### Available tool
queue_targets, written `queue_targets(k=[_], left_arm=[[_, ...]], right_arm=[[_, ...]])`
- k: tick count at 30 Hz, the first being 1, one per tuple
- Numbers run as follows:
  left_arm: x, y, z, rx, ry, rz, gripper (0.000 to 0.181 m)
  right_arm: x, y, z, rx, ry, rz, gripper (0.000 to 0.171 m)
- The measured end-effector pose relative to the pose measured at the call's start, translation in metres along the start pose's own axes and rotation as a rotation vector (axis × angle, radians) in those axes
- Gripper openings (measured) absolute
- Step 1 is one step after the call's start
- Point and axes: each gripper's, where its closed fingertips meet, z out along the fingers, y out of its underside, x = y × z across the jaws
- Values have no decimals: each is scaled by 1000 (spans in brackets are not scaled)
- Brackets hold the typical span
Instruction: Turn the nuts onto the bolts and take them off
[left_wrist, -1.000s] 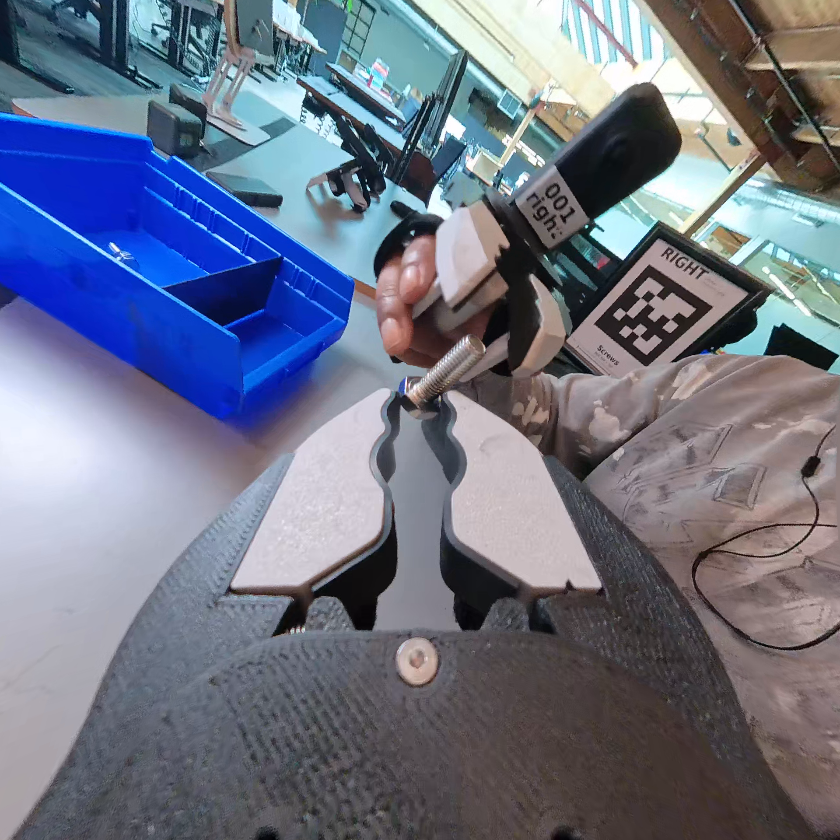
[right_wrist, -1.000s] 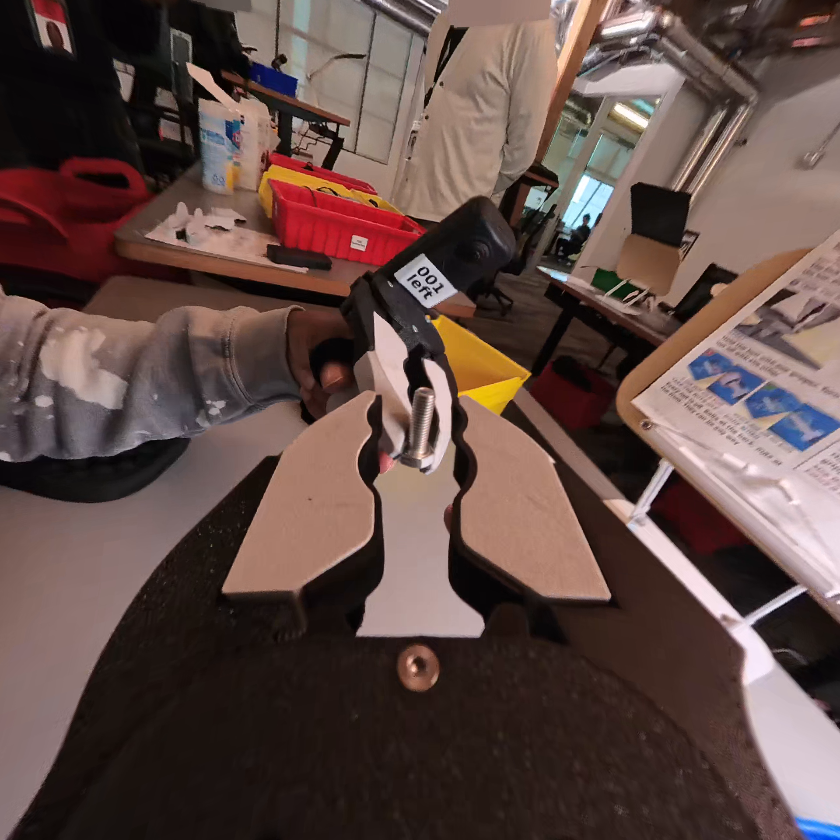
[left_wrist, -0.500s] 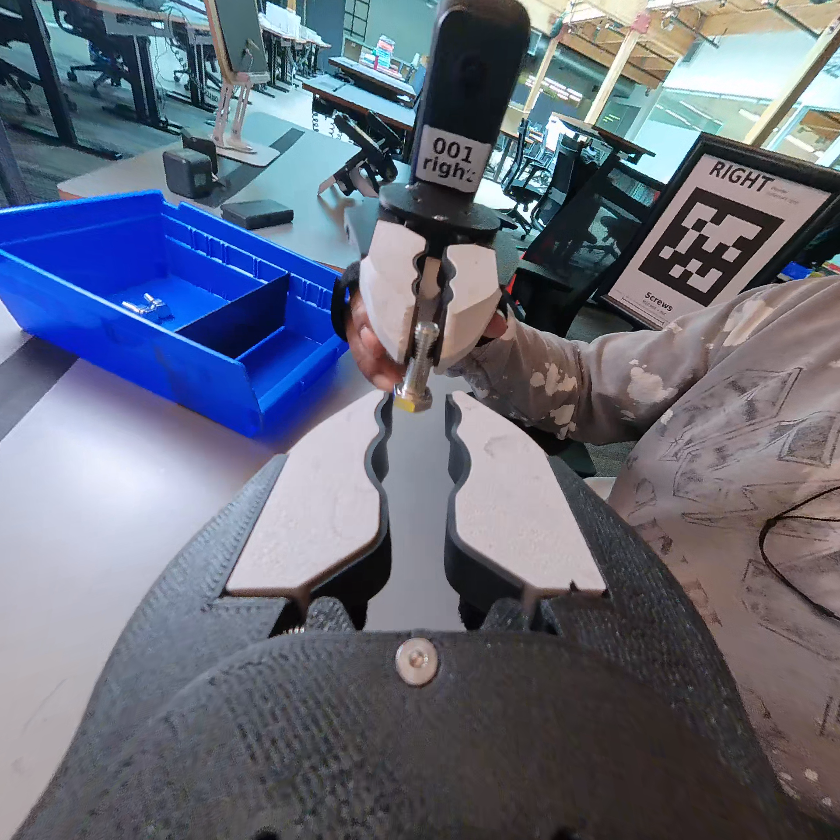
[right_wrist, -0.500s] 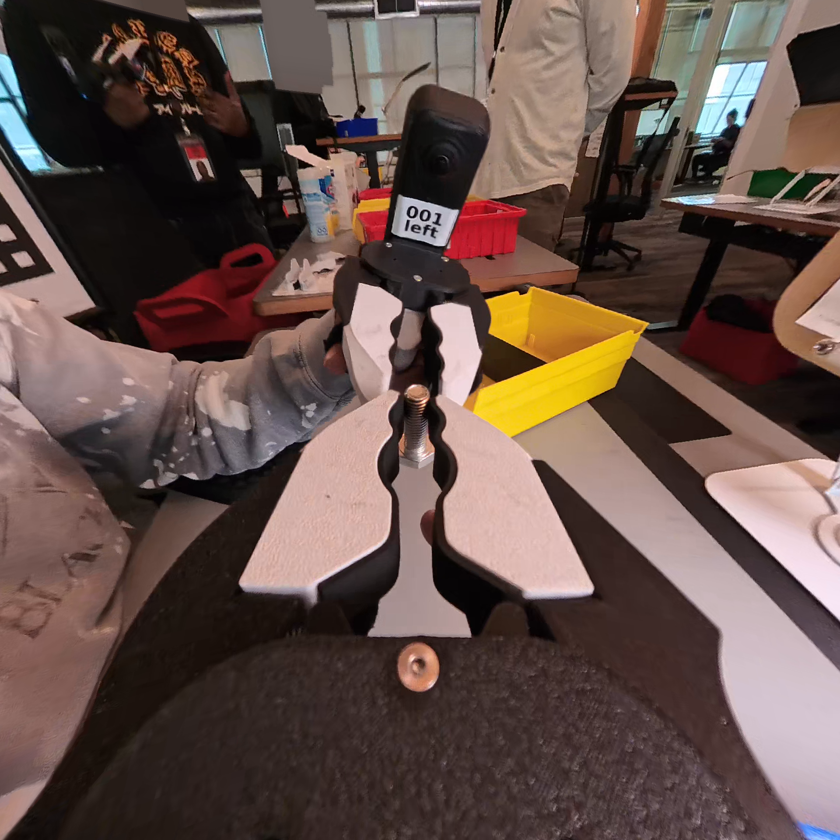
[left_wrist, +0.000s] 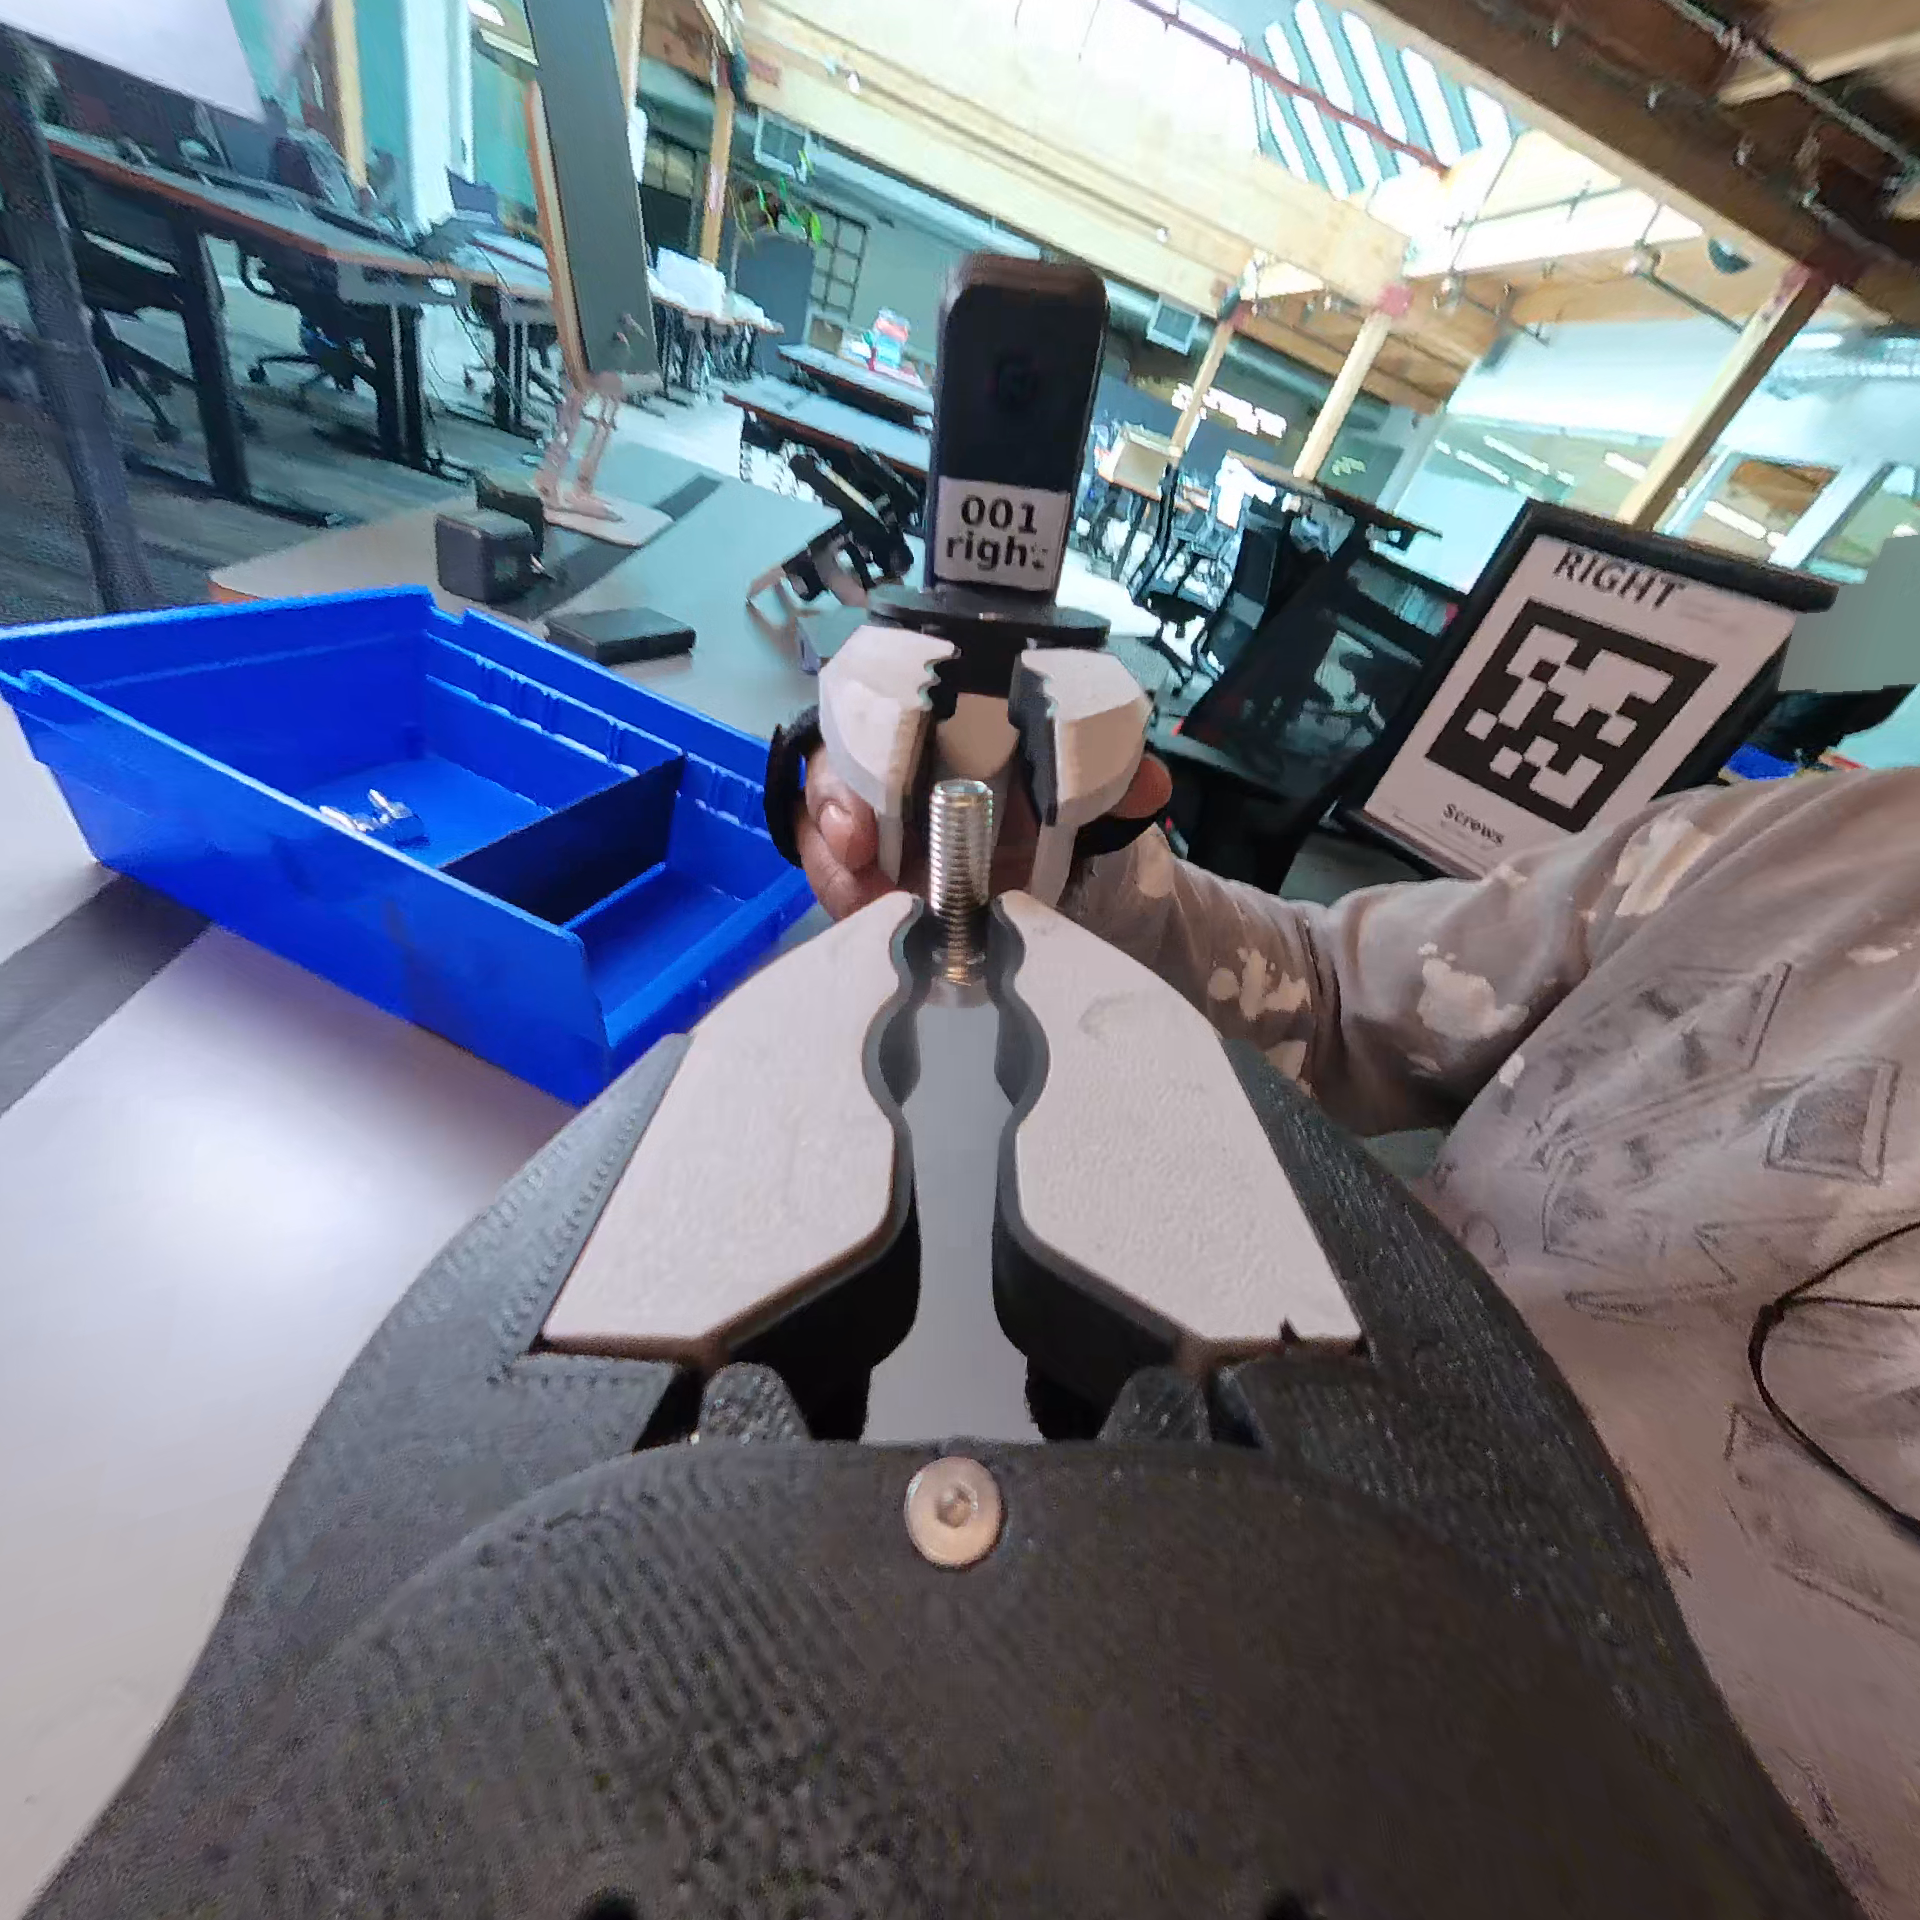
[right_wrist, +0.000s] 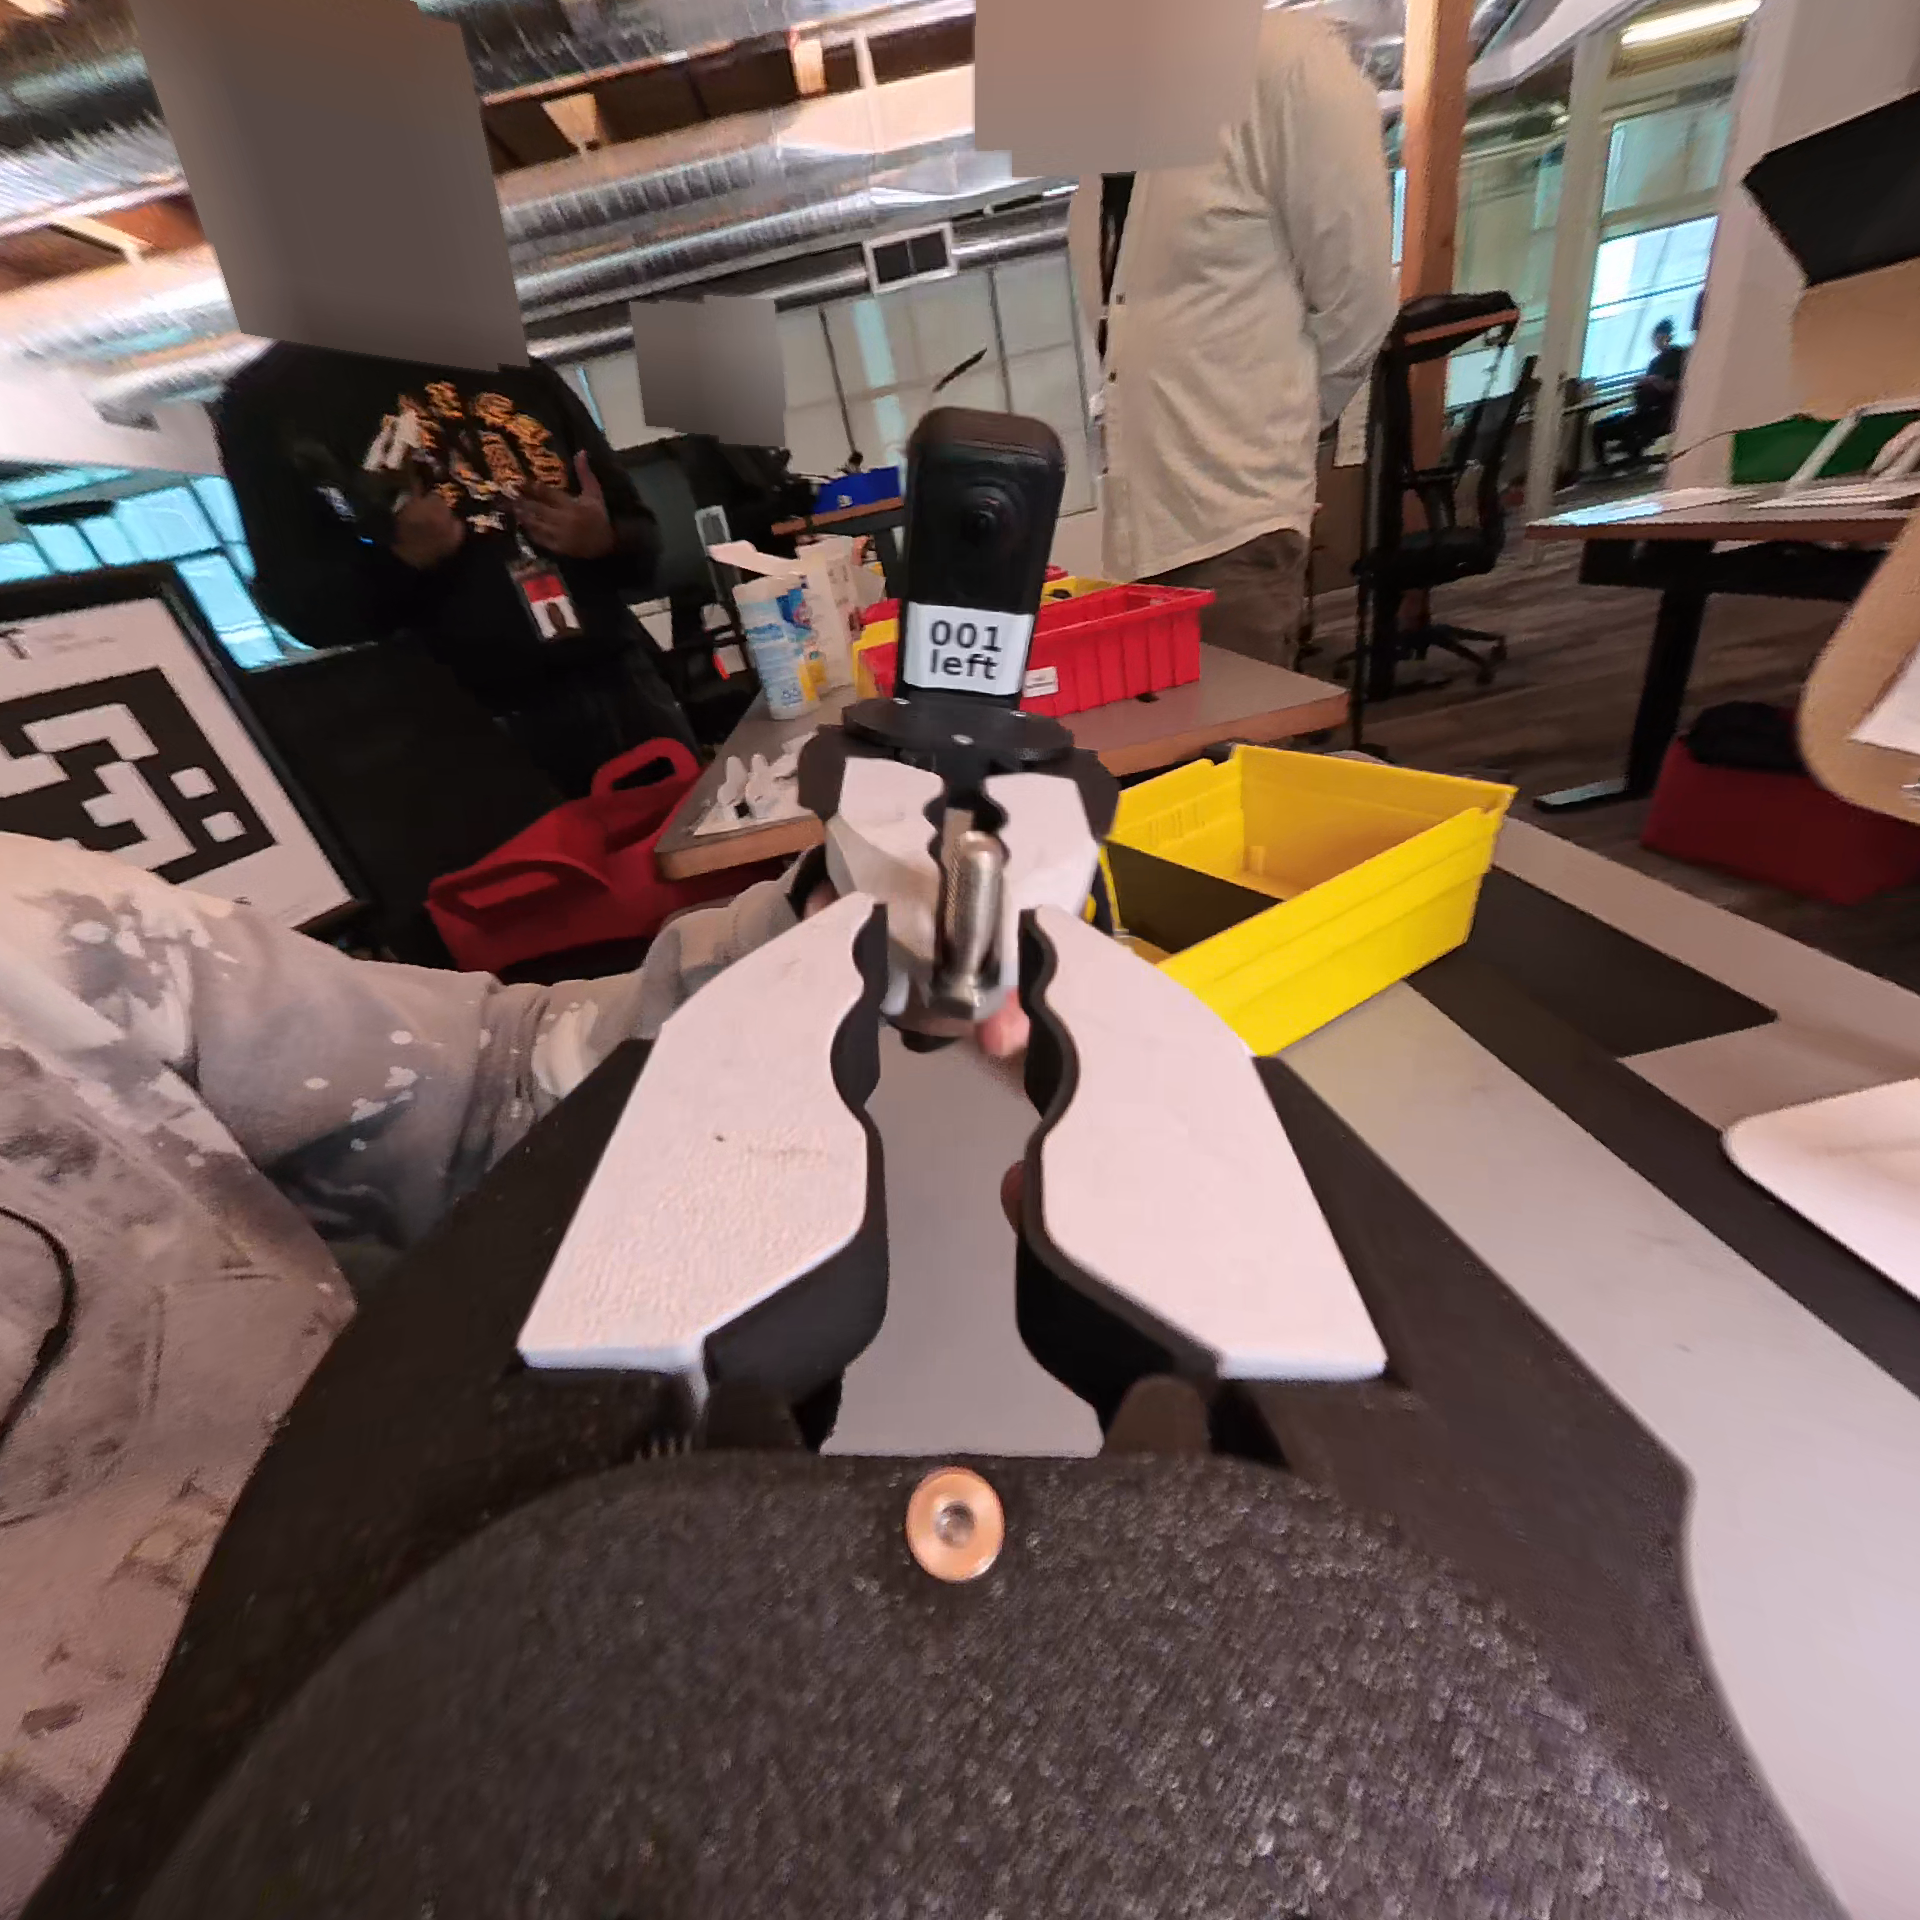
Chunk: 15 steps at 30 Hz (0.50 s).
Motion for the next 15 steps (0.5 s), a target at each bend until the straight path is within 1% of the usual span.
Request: queue_targets(k=[3,8,10,12,15], left_arm=[[6,-9,-5,57,36,13,10],[23,-7,2,59,114,80,10],[27,-6,4,55,127,105,10],[29,-9,1,67,132,113,10],[33,-9,0,65,142,127,10]], right_arm=[[6,4,-5,-29,46,-44,26],[-13,22,15,-73,-68,-21,29],[-20,22,21,-44,-100,-30,27],[-24,20,22,-27,-111,-28,18],[-26,19,23,-26,-101,-69,18]])
